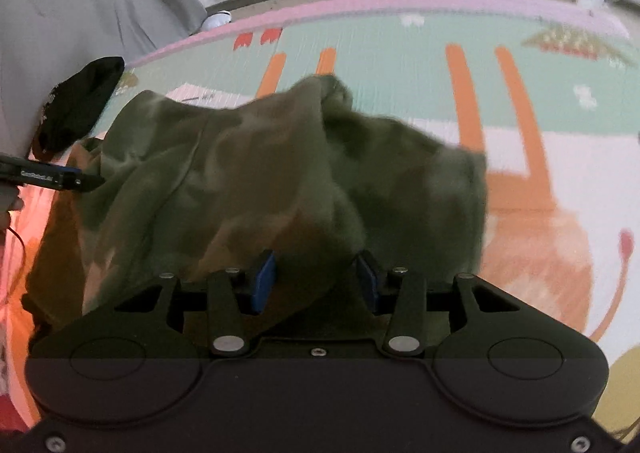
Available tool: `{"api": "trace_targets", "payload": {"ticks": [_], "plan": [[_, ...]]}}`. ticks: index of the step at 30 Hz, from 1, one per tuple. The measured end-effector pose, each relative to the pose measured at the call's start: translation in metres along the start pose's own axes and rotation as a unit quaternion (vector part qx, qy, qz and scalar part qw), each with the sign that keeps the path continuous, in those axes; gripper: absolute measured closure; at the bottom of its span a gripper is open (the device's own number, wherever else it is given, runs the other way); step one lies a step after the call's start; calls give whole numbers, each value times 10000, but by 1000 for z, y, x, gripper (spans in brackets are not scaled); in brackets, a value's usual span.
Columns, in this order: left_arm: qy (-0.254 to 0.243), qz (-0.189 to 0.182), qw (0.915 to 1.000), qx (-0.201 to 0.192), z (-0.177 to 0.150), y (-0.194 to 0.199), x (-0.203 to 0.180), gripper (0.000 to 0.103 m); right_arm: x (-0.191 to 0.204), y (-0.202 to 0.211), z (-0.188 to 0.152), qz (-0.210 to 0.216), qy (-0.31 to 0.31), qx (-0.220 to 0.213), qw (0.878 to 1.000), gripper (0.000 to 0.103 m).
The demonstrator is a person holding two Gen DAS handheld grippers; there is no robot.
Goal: Fold clothes
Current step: 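Lower the folded hood end onto the hem with both grippers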
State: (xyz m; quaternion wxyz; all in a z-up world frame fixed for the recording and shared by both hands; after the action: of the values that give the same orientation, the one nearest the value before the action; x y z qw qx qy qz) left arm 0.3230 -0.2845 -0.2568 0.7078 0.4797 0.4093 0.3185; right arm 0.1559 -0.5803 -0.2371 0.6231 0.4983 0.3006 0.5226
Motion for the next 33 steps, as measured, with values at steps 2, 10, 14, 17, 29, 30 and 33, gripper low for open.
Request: {"api": "trace_targets", "payload": {"ticks": [2,10,14,17,29,30,33], "plan": [[83,-27,9999,90,-3,-8,0,27,4,-7,-8,-17,-161,117,9998,57],[451,-235,9987,-6,-7,-9,-1,72,16,-16,-14,249,-665,-12,9975,91],[632,-455,9967,-229,-2,4,-2,84,19,-8,-11,225,-553,-242,9979,94],[708,-869,9918,-612,6,26,-9,85,21,7,-7,403,-549,-406,9968,95],[1950,-1023,9718,-844,0,10,39,85,5,3,-12,764,-1087,-512,9898,95],[1958,-904,9736,-748,-5,4,42,84,4,-2,-17,685,-1033,-455,9912,95],[1800,-616,9794,-681,-10,0,43,79,5,-11,-27,489,-812,-445,9945,95]]}}
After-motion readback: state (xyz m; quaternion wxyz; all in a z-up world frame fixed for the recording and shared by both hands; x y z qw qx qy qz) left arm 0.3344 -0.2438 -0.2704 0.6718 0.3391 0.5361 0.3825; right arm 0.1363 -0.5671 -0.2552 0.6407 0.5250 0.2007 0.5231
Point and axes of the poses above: each gripper's, at about its wrist camera, not at the fingertips, and y roughly against the way its jaws point, x to its left, z to its top, the point moved 10 cm from there along -y, roughly the way its jaws point, and after that the axes turned 9 degrees about -z, right-handed, at the moved point
